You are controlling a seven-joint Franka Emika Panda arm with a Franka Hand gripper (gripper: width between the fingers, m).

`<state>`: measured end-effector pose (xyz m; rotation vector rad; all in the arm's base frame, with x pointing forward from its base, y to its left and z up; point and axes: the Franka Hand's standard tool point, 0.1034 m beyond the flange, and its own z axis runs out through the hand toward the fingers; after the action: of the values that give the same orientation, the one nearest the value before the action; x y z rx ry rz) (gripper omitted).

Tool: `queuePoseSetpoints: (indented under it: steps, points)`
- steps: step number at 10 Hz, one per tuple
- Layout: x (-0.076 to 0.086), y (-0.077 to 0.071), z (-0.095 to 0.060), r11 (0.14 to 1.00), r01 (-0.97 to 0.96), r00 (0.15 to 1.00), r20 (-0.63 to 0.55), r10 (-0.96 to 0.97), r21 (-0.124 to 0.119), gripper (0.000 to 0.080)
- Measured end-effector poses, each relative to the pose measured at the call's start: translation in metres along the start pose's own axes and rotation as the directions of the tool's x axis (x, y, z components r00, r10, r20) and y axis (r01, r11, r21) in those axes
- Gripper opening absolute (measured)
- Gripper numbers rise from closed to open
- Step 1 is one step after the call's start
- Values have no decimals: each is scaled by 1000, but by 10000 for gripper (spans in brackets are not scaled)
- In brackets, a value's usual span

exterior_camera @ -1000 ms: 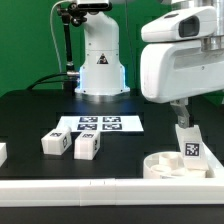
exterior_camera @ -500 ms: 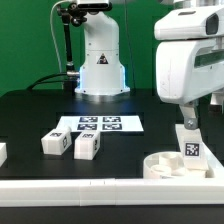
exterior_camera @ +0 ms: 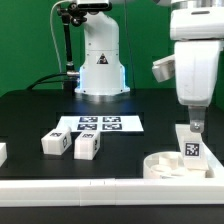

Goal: Assemble stool

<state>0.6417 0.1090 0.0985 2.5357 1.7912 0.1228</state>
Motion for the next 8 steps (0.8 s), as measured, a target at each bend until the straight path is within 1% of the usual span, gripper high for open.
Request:
queuePoseSetpoints:
  steps: [1, 3, 4, 5, 8]
  points:
    - [0, -1, 2, 1000, -3, 1000, -3, 3, -5, 649]
    - [-3, -6, 7, 1000, -4, 1000, 0, 4, 0, 649]
    - [-4, -7, 9, 1000, -5, 1000, -1, 5, -3, 649]
    - [-7, -8, 13, 1000, -8, 1000, 3, 8, 3, 649]
    - [-12, -9, 19, 1000, -13, 1000, 8, 13, 11, 649]
